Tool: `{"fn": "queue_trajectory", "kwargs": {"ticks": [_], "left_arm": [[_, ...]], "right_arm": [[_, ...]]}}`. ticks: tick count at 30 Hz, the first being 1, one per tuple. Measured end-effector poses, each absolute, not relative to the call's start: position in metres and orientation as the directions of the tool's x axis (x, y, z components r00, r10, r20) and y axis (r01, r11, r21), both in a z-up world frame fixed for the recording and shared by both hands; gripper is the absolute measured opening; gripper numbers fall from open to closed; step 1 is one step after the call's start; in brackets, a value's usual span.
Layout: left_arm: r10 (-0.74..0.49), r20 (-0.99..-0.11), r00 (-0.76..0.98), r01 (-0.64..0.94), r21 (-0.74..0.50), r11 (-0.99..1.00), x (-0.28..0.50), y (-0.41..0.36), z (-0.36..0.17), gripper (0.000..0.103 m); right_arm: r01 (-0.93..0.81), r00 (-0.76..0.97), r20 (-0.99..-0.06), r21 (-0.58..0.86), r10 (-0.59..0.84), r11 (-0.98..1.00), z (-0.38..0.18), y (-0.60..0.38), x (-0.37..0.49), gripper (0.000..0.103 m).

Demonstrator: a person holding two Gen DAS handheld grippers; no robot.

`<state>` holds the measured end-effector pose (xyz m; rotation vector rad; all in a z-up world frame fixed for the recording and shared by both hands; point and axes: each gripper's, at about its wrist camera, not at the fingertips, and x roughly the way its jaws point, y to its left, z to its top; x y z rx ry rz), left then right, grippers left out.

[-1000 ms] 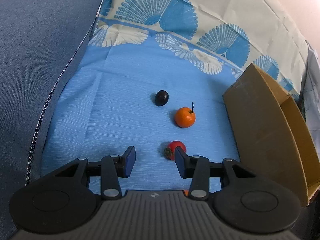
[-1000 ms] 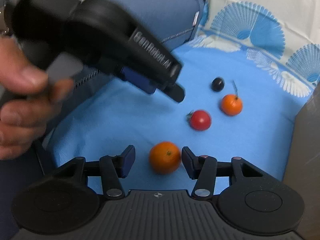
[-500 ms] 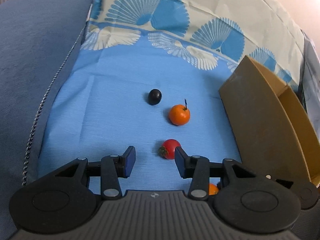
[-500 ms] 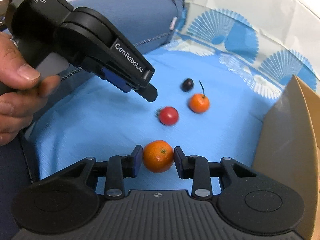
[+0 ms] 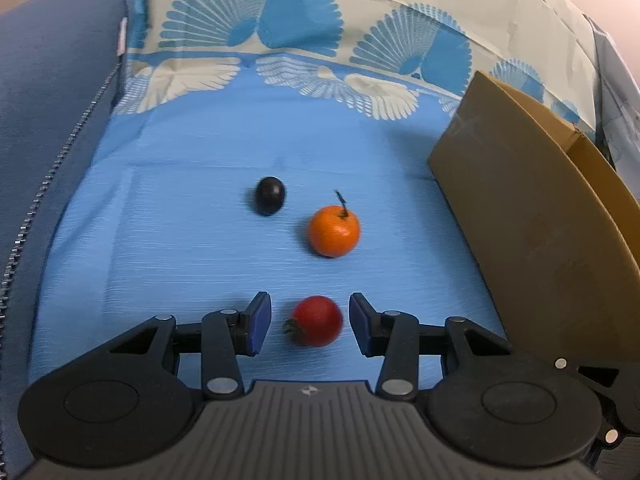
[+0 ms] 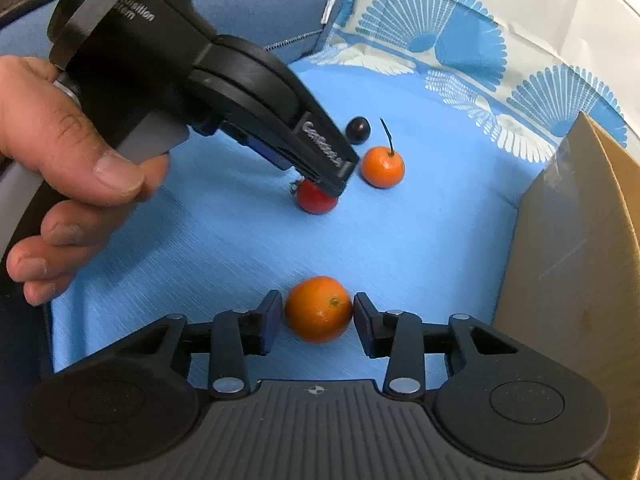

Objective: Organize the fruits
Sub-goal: 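Close the left tool on the red tomato while the right tool holds the orange fruit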

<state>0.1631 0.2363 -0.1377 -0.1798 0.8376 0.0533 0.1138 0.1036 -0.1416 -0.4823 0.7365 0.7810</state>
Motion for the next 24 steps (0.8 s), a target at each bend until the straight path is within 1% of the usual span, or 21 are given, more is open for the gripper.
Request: {"fn": "queue_trajectory", "kwargs": {"ticks": [3, 8, 10, 16, 20, 24], "left_arm": [[-0.025, -0.749, 0.663, -0.102, -0.123, 0.987, 0.168, 0.23, -0.144, 0.048], [0.006, -0.759, 0.651, -0.085, -0.065, 0.994, 0.172, 0.222, -0.15, 0.047], [0.021, -0.758, 0.652, -0.085, -0.046, 0.995, 0.172, 0.221, -0.151, 0.034], [0.023, -0.74, 0.673, -0.1, -0.06, 0.993, 0.165, 0.224, -0.143, 0.034], [0.031, -0.763, 0.645, -0.118, -0.06, 0.991, 0.168, 0.227, -0.146, 0.034], [0.043, -0.769, 0.638, -0.11, -0.036, 0.993, 0.168, 0.223, -0.149, 0.034]], "right_arm": [[-0.766, 0.487, -0.749, -0.119, 0.45, 0.631, -0.144, 0.104, 0.117, 0.043], [-0.763, 0.491, -0.753, -0.129, 0.439, 0.633, -0.148, 0.107, 0.119, 0.043], [-0.764, 0.495, -0.75, -0.134, 0.439, 0.632, -0.148, 0.108, 0.118, 0.04], [-0.754, 0.542, -0.708, -0.173, 0.452, 0.633, -0.141, 0.107, 0.111, 0.039], [-0.747, 0.529, -0.742, -0.177, 0.412, 0.641, -0.149, 0.109, 0.117, 0.04], [-0.747, 0.527, -0.745, -0.176, 0.409, 0.641, -0.15, 0.109, 0.117, 0.04]]}}
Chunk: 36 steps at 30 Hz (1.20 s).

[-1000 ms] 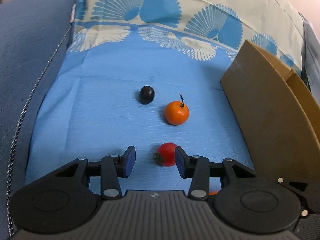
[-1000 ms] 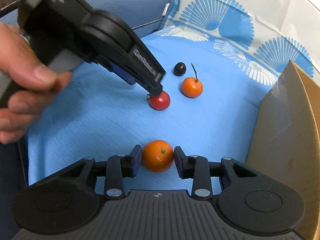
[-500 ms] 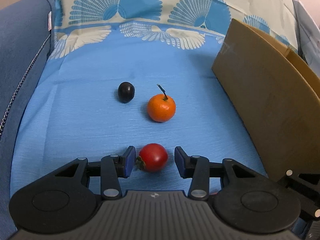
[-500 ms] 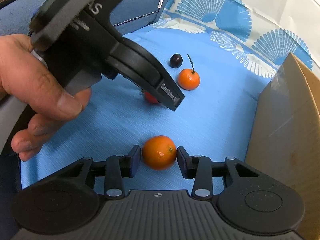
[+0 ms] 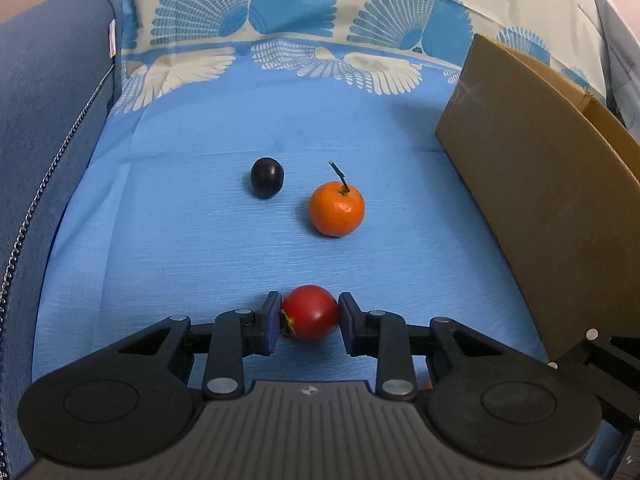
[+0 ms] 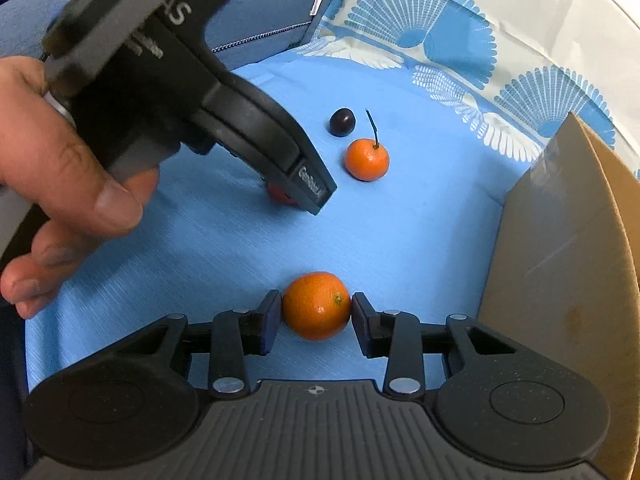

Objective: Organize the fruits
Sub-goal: 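Close the left tool on the red tomato while the right tool holds the orange fruit, then lift the red tomato and orange fruit and carry them over the box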

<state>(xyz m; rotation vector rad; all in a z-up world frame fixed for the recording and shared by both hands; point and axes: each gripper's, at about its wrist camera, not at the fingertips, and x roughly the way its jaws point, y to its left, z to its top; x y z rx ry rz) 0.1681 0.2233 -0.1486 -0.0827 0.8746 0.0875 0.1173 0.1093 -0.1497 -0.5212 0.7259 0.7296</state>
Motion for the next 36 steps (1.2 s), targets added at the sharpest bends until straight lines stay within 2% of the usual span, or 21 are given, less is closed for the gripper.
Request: {"fn": "queue_trajectory", "kwargs": {"ticks": [11, 19, 27, 36], "left_arm": [[0.055, -0.739, 0.671, -0.11, -0.026, 0.994, 0.162, 0.219, -0.143, 0.033], [0.066, -0.642, 0.764, -0.099, -0.015, 0.995, 0.135, 0.21, -0.111, 0.033], [0.052, -0.561, 0.826, -0.124, -0.091, 0.988, 0.097, 0.202, -0.075, 0.033], [0.016, -0.467, 0.884, -0.078, -0.113, 0.991, 0.066, 0.181, -0.034, 0.033]], "right_arm": [[-0.747, 0.543, -0.727, -0.191, 0.42, 0.637, -0.15, 0.108, 0.112, 0.039], [-0.713, 0.614, -0.632, -0.187, 0.473, 0.676, -0.123, 0.089, 0.1, 0.039], [-0.674, 0.68, -0.51, -0.154, 0.526, 0.722, -0.089, 0.055, 0.077, 0.039], [-0.633, 0.721, -0.426, -0.085, 0.546, 0.77, -0.058, 0.007, 0.068, 0.039]]}}
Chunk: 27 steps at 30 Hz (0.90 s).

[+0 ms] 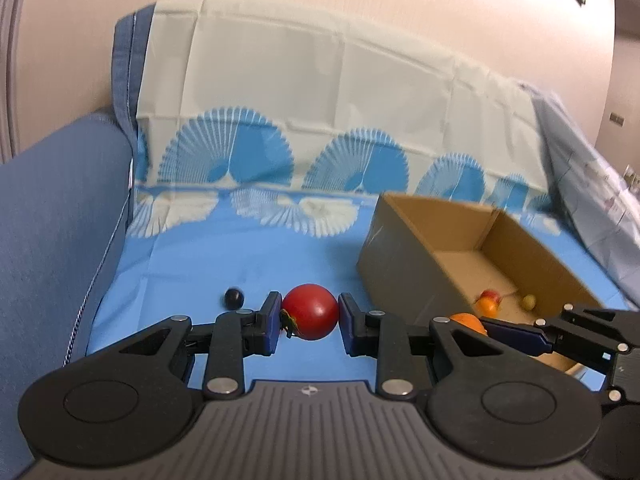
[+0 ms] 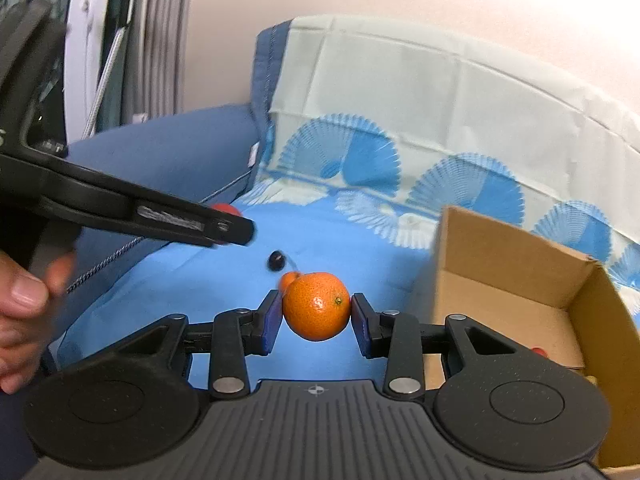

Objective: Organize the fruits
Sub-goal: 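Lift the red tomato and orange fruit and carry them over the box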

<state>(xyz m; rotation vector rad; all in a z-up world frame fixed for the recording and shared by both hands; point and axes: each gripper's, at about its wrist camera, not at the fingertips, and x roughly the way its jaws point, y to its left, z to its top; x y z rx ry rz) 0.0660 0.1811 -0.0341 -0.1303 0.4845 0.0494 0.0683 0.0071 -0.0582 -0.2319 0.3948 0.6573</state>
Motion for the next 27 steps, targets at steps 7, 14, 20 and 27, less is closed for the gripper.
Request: {"fn": "queue_trajectory", "kwargs": {"ticks": [7, 14, 20, 27], "left_arm": [[-0.021, -0.405, 0.914, -0.053, -0.17, 0.984, 0.058, 0.172, -0.009, 0.033], [-0.063, -0.379, 0.923, -0.006, -0.18, 0.984, 0.062, 0.153, 0.0, 0.033], [-0.081, -0.39, 0.917, 0.015, -0.17, 0.985, 0.075, 0.136, -0.006, 0.033], [-0.111, -0.417, 0.902, 0.036, -0.183, 0.982, 0.094, 0.125, -0.023, 0.033]], "right_arm": [[-0.571, 0.766, -0.381, -0.034, 0.518, 0.82, -0.038, -0.039, 0.077, 0.039], [-0.505, 0.817, -0.312, 0.017, 0.485, 0.863, -0.014, -0.093, 0.101, 0.039], [-0.444, 0.858, -0.28, 0.018, 0.431, 0.896, -0.006, -0.138, 0.136, 0.039], [-0.352, 0.885, -0.291, 0.091, 0.363, 0.932, -0.016, -0.172, 0.167, 0.039]]}}
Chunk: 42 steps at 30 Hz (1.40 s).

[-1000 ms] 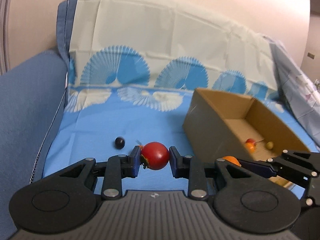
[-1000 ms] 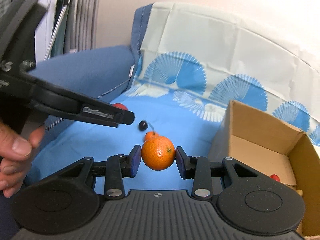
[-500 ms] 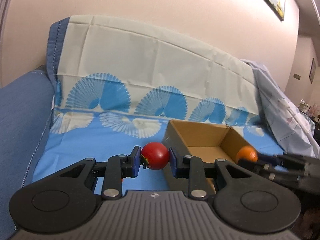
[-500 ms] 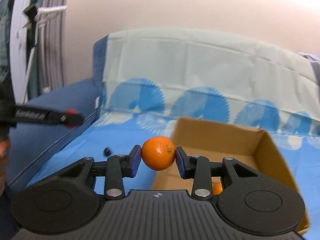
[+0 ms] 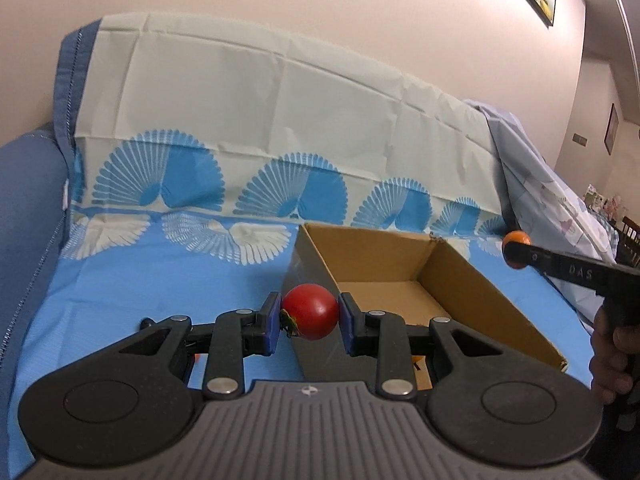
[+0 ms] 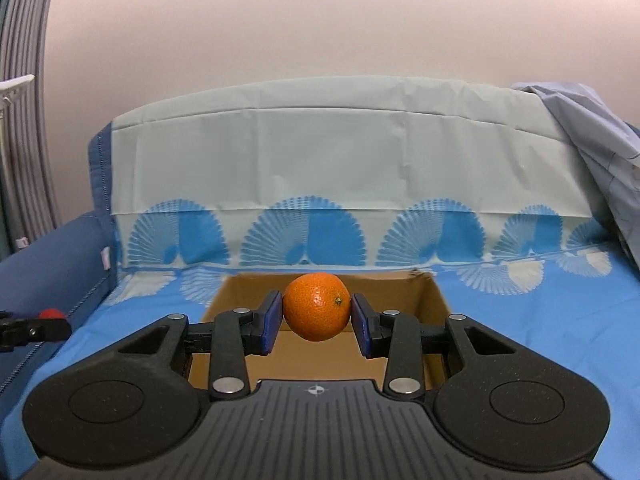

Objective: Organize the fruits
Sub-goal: 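Lift the red tomato and orange fruit and carry them over the box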

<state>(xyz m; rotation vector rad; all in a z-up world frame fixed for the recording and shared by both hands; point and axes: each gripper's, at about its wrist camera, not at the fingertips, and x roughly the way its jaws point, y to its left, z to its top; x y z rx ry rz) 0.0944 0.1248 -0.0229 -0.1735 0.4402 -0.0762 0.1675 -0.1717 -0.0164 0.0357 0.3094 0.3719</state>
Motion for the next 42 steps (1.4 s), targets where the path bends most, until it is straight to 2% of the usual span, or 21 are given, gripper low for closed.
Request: {"fn": "queue_trajectory", "kwargs": {"ticks": [9, 15, 42], "left_arm": [[-0.138, -0.457, 0.879, 0.06, -0.182, 0.982, 0.116, 0.11, -0.044, 0.033], [-0.152, -0.475, 0.867, 0.093, -0.145, 0.985, 0.126, 0.096, -0.054, 0.033], [-0.18, -0.469, 0.865, 0.148, -0.105, 0.983, 0.133, 0.078, -0.063, 0.033]], "right_arm": [[-0.324, 0.89, -0.333, 0.018, 0.312, 0.946, -0.026, -0.182, 0.19, 0.039], [-0.298, 0.888, -0.36, 0.021, 0.285, 0.954, -0.035, -0.198, 0.195, 0.039], [-0.313, 0.87, -0.412, -0.034, 0.273, 0.949, -0.059, -0.176, 0.205, 0.039]]}}
